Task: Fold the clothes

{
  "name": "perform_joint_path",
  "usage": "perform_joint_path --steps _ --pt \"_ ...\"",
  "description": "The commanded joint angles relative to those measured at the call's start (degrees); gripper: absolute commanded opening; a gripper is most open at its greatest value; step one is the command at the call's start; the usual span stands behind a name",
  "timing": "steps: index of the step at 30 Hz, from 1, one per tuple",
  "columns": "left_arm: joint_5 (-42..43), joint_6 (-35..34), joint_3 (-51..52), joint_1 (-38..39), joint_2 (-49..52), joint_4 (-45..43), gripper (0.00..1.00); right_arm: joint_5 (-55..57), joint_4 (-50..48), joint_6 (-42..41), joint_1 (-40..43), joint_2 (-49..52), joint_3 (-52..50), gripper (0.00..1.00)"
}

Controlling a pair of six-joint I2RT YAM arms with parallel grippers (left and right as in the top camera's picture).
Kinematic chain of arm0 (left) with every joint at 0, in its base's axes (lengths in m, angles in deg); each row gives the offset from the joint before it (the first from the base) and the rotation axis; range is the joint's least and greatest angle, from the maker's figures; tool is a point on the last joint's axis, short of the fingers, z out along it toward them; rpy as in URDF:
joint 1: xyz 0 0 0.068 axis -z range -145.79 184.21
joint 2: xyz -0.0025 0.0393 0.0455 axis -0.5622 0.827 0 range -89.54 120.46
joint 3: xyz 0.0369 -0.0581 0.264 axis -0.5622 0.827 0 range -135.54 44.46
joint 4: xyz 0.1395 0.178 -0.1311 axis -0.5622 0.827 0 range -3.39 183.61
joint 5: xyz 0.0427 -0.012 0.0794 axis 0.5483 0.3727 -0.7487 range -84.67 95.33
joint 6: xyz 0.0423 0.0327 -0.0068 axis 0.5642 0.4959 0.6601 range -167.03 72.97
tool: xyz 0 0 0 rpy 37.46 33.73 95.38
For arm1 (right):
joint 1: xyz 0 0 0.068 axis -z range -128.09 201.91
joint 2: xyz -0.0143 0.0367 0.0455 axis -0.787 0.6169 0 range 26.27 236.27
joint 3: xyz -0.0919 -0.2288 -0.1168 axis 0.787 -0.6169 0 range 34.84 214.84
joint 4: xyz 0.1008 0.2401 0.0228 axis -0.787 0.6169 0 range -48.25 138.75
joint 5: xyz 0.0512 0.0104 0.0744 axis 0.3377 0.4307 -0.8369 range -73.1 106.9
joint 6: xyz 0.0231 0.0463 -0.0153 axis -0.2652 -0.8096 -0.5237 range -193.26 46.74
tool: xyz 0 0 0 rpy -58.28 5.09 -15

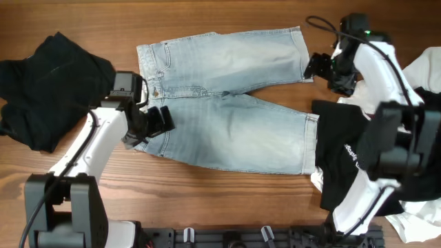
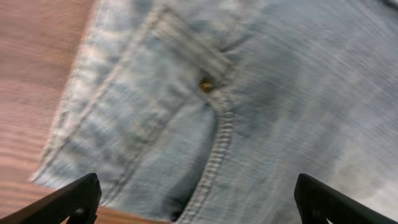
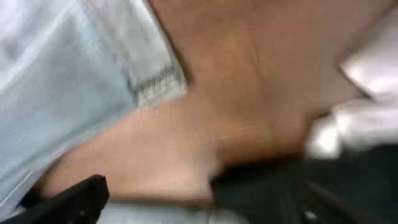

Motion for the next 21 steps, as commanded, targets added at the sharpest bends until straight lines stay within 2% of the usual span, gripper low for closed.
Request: perform_joint_path --steps 1,4,11,15,18,20,21 --pt "-1.2 -5.8 0.3 -4.0 0.4 1.8 1.00 1.2 4.9 -6.7 0.0 -6.7 -1.2 1.00" --pt "-1.2 -5.8 0.3 -6.9 -0.3 2.9 1.00 -1.7 7.8 -9.9 0.0 -11.5 -6.7 1.00" --pt "0.3 -7.3 0.5 -8.0 -2.1 5.7 1.00 -12.7 4.8 -16.2 0.0 -26.4 -27.2 1.00" --pt "-0.8 -13.5 4.3 -8.0 -2.1 2.6 0.99 -12.7 5.0 -22.0 0.0 -36.9 -36.5 1.00" --pt "-3.3 -16.9 6.8 -8.0 -2.0 -1.2 0.91 -13.9 4.9 -24.9 0.0 -43.2 -42.0 1.00" --pt "-3.4 -18.9 8.4 -8.0 -2.0 -3.6 0.80 -13.9 3.4 -26.6 0.0 -45.1 -45.4 1.00" --pt "-3.3 -18.9 9.6 -8.0 -2.0 -5.7 0.70 -13.9 2.0 -27.5 0.0 -45.3 -47.7 1.00"
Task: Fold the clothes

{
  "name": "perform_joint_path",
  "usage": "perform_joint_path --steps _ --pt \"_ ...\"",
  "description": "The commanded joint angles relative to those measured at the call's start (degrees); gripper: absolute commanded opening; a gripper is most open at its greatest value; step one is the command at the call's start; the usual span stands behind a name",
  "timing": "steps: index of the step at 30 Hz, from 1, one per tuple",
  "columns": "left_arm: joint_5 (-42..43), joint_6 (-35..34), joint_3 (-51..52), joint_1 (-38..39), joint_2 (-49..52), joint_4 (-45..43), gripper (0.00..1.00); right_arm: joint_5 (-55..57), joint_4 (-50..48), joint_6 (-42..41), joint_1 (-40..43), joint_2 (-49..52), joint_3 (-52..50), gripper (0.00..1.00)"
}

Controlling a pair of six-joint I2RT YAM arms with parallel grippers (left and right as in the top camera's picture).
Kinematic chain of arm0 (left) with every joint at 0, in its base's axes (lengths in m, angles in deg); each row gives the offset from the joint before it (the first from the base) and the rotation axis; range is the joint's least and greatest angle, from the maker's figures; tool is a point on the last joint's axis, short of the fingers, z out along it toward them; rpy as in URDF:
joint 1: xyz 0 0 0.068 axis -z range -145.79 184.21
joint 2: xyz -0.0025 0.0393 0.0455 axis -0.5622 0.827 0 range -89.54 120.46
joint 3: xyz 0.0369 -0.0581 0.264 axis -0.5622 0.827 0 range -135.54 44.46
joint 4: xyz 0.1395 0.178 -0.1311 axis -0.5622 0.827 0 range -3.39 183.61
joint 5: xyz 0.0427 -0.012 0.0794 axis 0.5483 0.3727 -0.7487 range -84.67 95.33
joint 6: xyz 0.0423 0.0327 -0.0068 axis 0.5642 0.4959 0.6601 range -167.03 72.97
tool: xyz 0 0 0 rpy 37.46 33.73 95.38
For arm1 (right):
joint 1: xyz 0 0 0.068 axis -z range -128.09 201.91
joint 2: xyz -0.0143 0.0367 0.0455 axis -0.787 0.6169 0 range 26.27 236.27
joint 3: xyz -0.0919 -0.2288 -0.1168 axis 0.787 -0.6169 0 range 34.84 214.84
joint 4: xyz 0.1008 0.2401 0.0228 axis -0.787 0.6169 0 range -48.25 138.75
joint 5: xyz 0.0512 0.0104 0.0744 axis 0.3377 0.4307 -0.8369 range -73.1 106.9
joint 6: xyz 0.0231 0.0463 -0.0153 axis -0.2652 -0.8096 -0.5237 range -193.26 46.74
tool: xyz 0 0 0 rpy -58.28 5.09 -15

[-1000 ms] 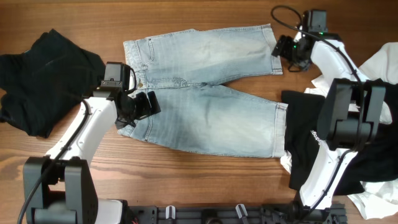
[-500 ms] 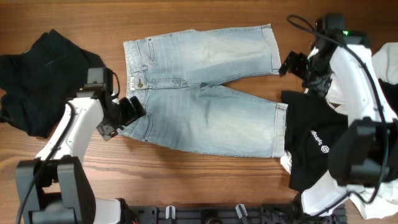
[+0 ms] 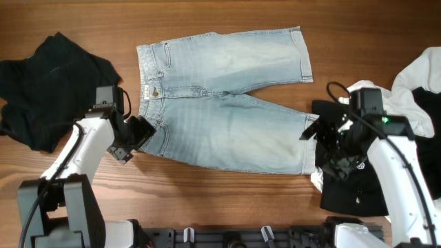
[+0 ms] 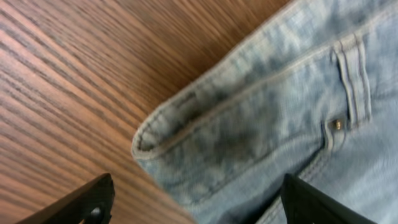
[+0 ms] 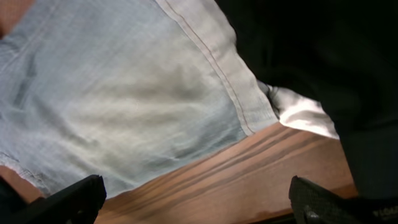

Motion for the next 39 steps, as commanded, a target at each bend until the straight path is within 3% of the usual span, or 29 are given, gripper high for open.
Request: perform_joint_path --steps 1,4,7,12,16,19,21,24,28,31,39 --pt "-1.3 -3.3 3.4 -0.2 -0.7 -4.3 0.61 -1.5 -3.2 -4.8 0.0 -1.2 -5.9 1.00" --pt "-1.3 -3.3 4.4 -0.2 -0.7 -6.3 0.27 -1.6 -9.7 -7.4 0.0 -1.2 -11.7 1.00" --pt "-1.3 -3.2 4.4 -0.2 -0.7 -5.9 0.04 -2.2 -14.3 -9.0 0.0 -1.2 -16.2 1.00" --pt "-1.4 -3.0 4.4 -0.2 -0.8 1.1 0.04 -2.3 -16.8 -9.9 0.0 -1.2 -20.6 0.99" --pt "-1.4 -3.0 4.4 -0.2 -1.2 5.5 0.04 -4.2 -22.1 -10.0 0.0 -0.8 -24.1 0.85" --pt "-1.4 -3.0 4.4 -0.2 -1.4 5.6 0.04 -3.4 -25.7 -11.9 0.0 -0.3 -25.5 0.56" --pt "-1.5 -3.0 4.4 -0.2 -1.5 5.5 0.04 -2.1 -27.5 -12.0 0.0 -0.3 -25.6 0.42" --pt "-2.2 -2.4 4.3 -0.2 -2.4 5.5 0.04 1.2 -27.9 -14.0 0.0 -0.3 -25.6 0.04" --pt "-2.2 1.9 2.4 -0.2 -7.3 7.1 0.04 -1.8 -28.6 -9.5 0.0 -0.3 -24.7 0.04" --pt "-2.2 4.8 0.0 -0.2 -14.8 9.9 0.04 -2.6 -26.1 -4.8 0.0 -1.0 -18.4 0.04" --pt "-2.2 7.6 -4.6 -0.2 -36.3 18.4 0.04 3.6 -8.7 6.4 0.0 -7.7 9.1 0.04"
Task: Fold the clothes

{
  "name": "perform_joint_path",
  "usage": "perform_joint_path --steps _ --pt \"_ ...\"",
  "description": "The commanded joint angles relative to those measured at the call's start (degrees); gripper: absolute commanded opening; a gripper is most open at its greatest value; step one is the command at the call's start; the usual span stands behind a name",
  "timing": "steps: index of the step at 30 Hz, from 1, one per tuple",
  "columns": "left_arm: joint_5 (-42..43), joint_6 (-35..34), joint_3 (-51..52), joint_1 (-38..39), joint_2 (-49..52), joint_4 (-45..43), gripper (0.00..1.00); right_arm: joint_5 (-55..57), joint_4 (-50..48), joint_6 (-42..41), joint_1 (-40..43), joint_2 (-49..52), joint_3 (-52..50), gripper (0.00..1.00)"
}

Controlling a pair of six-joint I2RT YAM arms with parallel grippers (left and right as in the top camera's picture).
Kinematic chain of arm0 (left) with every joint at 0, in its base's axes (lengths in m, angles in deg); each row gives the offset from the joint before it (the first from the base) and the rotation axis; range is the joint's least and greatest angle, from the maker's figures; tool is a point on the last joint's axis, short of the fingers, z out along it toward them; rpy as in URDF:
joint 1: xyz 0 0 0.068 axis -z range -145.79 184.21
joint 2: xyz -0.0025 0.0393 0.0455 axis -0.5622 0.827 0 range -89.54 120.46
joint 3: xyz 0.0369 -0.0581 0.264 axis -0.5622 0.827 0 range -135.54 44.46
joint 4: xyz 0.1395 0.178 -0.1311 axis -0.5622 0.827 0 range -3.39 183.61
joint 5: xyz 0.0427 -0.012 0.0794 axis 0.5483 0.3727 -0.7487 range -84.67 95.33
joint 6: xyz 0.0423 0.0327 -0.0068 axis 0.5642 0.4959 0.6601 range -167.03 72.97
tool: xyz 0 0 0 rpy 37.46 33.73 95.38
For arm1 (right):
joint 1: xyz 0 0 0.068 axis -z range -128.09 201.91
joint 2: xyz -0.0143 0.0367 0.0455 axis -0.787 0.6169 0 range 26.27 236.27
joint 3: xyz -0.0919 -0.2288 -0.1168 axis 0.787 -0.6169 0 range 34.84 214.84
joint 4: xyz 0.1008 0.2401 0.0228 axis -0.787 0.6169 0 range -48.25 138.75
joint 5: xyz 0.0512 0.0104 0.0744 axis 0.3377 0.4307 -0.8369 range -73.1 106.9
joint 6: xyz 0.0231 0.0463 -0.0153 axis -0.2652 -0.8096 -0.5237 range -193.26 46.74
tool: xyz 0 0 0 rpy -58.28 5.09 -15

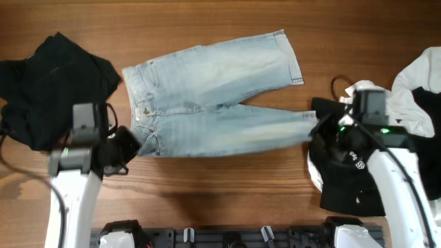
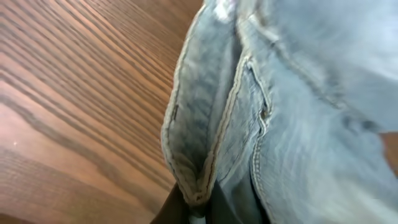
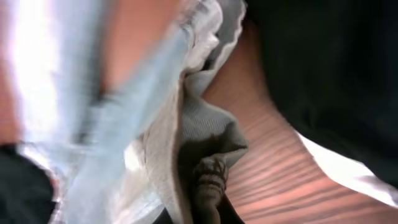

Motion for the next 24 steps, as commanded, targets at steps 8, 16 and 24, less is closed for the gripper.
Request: perform_joint_path --steps 8,16,24 --pt "-2.4 1.1 -6.7 -0.3 -4.3 -4.8 0.04 4.3 -8.8 12.9 0.1 0.8 11.2 0.04" --pt "-3.8 -9.0 -6.7 -0.9 16.3 -18.4 0.04 -3.8 -22.0 11.4 0.0 21.7 12.2 0.04" --pt "-1.4 -9.8 -6.7 -2.0 23.7 -24.5 0.04 -3.5 -23.8 11.1 -5.8 29.8 17.8 0.08"
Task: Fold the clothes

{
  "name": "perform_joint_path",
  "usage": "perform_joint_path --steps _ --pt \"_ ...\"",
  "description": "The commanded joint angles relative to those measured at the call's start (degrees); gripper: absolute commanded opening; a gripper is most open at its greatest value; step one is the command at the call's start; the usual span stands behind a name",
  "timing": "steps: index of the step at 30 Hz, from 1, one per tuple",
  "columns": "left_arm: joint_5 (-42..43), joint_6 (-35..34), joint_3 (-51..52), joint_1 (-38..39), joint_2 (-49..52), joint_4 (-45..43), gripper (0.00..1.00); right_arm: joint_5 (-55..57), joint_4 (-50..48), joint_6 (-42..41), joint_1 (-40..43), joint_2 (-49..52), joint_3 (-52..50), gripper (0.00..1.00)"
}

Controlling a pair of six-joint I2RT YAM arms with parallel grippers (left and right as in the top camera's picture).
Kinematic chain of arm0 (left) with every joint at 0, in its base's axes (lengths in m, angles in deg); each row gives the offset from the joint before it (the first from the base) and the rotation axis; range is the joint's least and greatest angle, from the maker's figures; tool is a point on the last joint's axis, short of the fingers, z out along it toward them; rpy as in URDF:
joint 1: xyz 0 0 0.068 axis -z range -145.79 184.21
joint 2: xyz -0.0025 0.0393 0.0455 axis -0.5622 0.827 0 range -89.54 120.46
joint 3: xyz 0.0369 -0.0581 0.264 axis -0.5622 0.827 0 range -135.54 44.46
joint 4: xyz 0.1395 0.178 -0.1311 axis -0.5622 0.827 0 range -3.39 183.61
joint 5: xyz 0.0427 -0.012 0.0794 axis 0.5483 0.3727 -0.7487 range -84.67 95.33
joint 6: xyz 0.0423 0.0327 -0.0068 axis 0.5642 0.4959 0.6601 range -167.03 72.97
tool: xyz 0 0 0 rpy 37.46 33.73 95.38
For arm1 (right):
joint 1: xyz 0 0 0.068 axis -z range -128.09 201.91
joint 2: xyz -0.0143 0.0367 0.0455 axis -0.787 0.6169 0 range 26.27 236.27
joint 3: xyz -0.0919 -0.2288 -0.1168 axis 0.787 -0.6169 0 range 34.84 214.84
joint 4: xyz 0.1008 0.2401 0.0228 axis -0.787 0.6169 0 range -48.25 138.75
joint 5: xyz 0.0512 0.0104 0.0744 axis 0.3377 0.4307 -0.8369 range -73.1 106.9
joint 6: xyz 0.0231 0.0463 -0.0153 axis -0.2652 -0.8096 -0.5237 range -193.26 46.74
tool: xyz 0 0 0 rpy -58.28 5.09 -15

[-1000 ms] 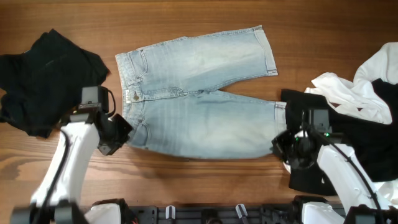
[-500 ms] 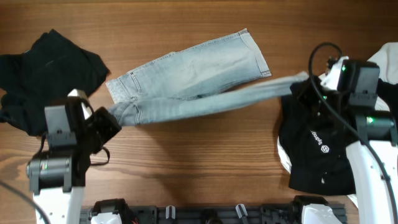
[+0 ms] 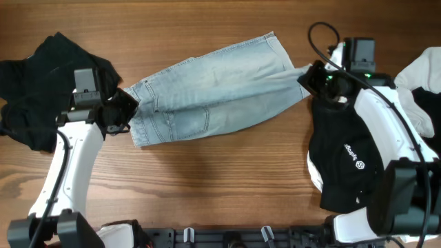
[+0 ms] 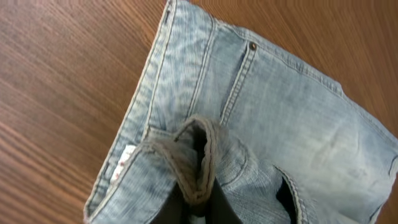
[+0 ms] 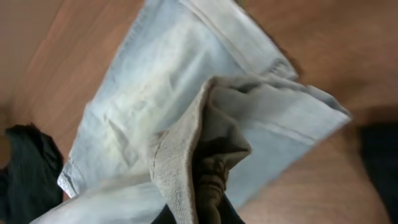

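Light blue denim shorts (image 3: 210, 89) lie slanted across the table's middle, one leg doubled over the other. My left gripper (image 3: 122, 110) is shut on the waistband corner at the shorts' left end; the pinched band (image 4: 198, 168) bunches up between its jaws. At the right end my right gripper (image 3: 311, 77) is shut on the leg hem, whose pale fold (image 5: 199, 155) rises from its jaws over the other leg (image 5: 161, 81).
A black garment (image 3: 45, 79) is heaped at the far left, beside my left arm. A black shirt with white print (image 3: 344, 162) and white clothes (image 3: 420, 79) are piled at the right, under and beside my right arm. Bare wooden table (image 3: 207, 186) fills the front.
Both grippers have moved toward the table's far side with the denim held. The near leg, then stretched below the far one, now lies over it, and the shorts have shifted up and tilted.
First the shorts lay flat and spread, my left gripper open over the waistband, my right open near the far leg's hem. Then each stood open at a near corner. Later both were shut on those corners, lifted; now the near half covers the far half.
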Motion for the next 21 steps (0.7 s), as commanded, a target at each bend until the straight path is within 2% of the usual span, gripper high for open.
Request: perform_joint_path --steps 1,2,6,9,13,16,21 --pt "-1.6 -1.1 -0.8 -0.7 1.7 -2.3 0.04 3.3 -0.9 -1.5 -3.5 2.3 3.6 0.09" --pt "-1.6 -1.1 -0.8 -0.7 1.9 -3.1 0.04 5.8 -0.9 -2.1 -4.3 2.7 4.0 0.09" --pt "-1.6 -1.1 -0.8 -0.7 2.6 -5.7 0.04 16.4 -0.8 0.3 -7.1 2.8 6.2 0.21" --pt "-1.6 -0.7 -0.8 -0.7 2.6 -6.0 0.04 18.1 -1.3 -0.3 -7.6 2.8 6.7 0.24" --pt "-2.0 -0.5 -0.8 -0.7 2.6 -7.6 0.04 17.0 -5.1 -0.4 -7.6 4.7 6.7 0.21" --pt "-5.0 -0.8 -0.8 -0.7 2.8 -7.7 0.04 13.7 -9.5 -0.6 -7.7 7.9 6.7 0.05" --pt "-8.5 -2.4 -0.8 -0.7 4.3 -12.0 0.04 10.7 -24.3 -1.7 -9.1 14.3 6.7 0.08"
